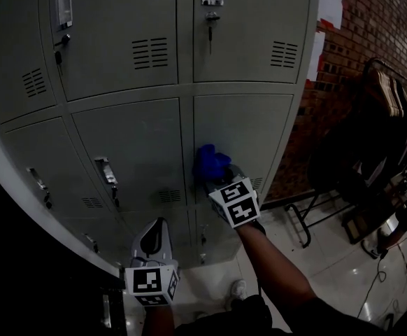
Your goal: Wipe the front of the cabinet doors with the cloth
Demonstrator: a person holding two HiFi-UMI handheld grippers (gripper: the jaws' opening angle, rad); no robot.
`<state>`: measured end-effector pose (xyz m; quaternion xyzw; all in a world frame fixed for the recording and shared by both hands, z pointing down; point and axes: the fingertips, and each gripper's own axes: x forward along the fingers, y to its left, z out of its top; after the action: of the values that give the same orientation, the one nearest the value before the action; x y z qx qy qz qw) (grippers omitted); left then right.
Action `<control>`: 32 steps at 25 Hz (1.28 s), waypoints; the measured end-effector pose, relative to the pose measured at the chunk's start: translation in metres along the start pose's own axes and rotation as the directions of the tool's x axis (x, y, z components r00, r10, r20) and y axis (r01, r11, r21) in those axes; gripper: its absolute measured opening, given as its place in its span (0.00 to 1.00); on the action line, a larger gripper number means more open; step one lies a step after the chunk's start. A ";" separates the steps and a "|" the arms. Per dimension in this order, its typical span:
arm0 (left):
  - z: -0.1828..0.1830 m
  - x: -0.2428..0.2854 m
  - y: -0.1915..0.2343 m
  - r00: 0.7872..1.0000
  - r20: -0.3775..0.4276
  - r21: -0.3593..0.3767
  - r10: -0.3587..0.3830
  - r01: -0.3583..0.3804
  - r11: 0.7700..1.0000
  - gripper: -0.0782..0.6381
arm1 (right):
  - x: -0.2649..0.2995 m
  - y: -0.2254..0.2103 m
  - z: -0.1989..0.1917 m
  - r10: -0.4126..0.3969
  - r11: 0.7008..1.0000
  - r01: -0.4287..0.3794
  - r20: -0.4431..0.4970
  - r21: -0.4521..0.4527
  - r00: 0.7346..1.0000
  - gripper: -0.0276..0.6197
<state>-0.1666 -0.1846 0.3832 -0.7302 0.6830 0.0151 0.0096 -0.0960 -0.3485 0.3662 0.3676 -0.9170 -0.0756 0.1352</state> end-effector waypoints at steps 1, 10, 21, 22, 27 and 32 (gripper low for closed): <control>-0.001 0.001 -0.002 1.000 -0.003 0.000 -0.003 0.003 1.000 0.13 | -0.005 -0.002 0.001 0.001 1.000 -0.001 0.012 0.001 1.000 0.18; -0.006 0.010 -0.021 0.999 -0.011 0.000 -0.050 0.050 0.999 0.13 | -0.050 -0.065 -0.062 -0.177 0.983 0.180 -0.057 0.044 0.982 0.18; -0.005 0.014 -0.017 0.999 -0.012 -0.005 -0.039 0.039 0.999 0.13 | -0.077 -0.149 -0.169 -0.317 0.934 0.350 -0.281 0.075 0.906 0.18; -0.006 0.015 -0.018 0.999 -0.012 -0.003 -0.043 0.043 0.999 0.13 | -0.076 -0.152 -0.172 -0.318 0.933 0.353 -0.287 0.076 0.903 0.18; 0.000 0.018 -0.017 0.999 -0.009 -0.001 -0.036 0.036 0.999 0.13 | -0.063 -0.155 -0.186 -0.311 0.932 0.353 -0.323 0.081 0.894 0.18; -0.004 0.018 -0.010 1.000 -0.012 -0.003 -0.025 0.025 1.000 0.13 | -0.055 -0.157 -0.187 -0.316 0.923 0.370 -0.345 0.102 0.884 0.18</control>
<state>-0.1555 -0.2016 0.3864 -0.7388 0.6738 0.0116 0.0045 0.1020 -0.4302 0.4966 0.5416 -0.8057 0.0389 0.2365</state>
